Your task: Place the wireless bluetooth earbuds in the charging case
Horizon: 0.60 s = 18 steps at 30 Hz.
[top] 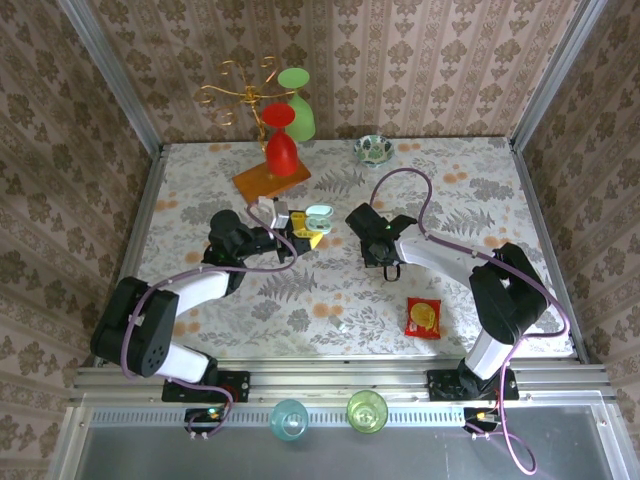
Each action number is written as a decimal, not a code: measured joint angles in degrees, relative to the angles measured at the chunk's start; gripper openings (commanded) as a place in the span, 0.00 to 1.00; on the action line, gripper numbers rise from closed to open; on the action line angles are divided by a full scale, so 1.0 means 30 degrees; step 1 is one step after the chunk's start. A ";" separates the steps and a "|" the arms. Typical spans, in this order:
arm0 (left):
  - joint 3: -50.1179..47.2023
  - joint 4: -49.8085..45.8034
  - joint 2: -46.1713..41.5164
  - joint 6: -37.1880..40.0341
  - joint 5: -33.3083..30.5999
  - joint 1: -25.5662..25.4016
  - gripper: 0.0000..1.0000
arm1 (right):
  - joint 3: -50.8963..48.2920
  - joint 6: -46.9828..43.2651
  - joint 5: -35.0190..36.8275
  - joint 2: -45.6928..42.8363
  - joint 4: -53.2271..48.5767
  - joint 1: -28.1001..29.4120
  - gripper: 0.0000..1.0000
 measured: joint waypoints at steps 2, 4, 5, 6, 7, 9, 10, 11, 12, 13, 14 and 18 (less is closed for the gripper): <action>0.0000 -0.0182 0.0197 0.0401 -0.0175 0.0036 0.22 | 0.0000 -0.0262 -0.0357 -0.0270 0.0233 0.0000 0.14; 0.0000 -0.0474 0.0437 0.1005 -0.0568 0.0117 0.22 | 0.0007 -0.0619 -0.0736 -0.0867 0.0372 0.0015 0.14; 0.0000 -0.0619 0.0539 0.1326 -0.0823 0.0117 0.22 | 0.0036 -0.0736 -0.0845 -0.1173 0.0372 0.0036 0.14; 0.0000 -0.0794 0.0634 0.1734 -0.1144 0.0131 0.22 | 0.0117 -0.0867 -0.1027 -0.1523 0.0379 0.0058 0.14; 0.0000 -0.1056 0.0699 0.2164 -0.1457 0.0131 0.22 | 0.0262 -0.1042 -0.1180 -0.1843 0.0372 0.0087 0.14; 0.0029 -0.1639 0.0801 0.2943 -0.2040 0.0131 0.22 | 0.0670 -0.1268 -0.1428 -0.2361 0.0452 0.0197 0.14; 0.0066 -0.1909 0.0896 0.3351 -0.2302 0.0131 0.22 | 0.0918 -0.1362 -0.1625 -0.2608 0.0605 0.0262 0.14; 0.0109 -0.2127 0.0954 0.3628 -0.2521 0.0131 0.22 | 0.1137 -0.1494 -0.1734 -0.2783 0.0743 0.0328 0.14; 0.0168 -0.2375 0.1042 0.3934 -0.2747 0.0131 0.22 | 0.1450 -0.1617 -0.2018 -0.2936 0.0882 0.0393 0.14; 0.0233 -0.2514 0.1137 0.4189 -0.2973 0.0131 0.22 | 0.1749 -0.1690 -0.2259 -0.3031 0.1078 0.0459 0.14; 0.0291 -0.2637 0.1231 0.4371 -0.3133 0.0131 0.22 | 0.2047 -0.1741 -0.2557 -0.3045 0.1260 0.0495 0.14; 0.0335 -0.2798 0.1545 0.4983 -0.3767 0.0095 0.22 | 0.3198 -0.1960 -0.3745 -0.3045 0.1865 0.0663 0.14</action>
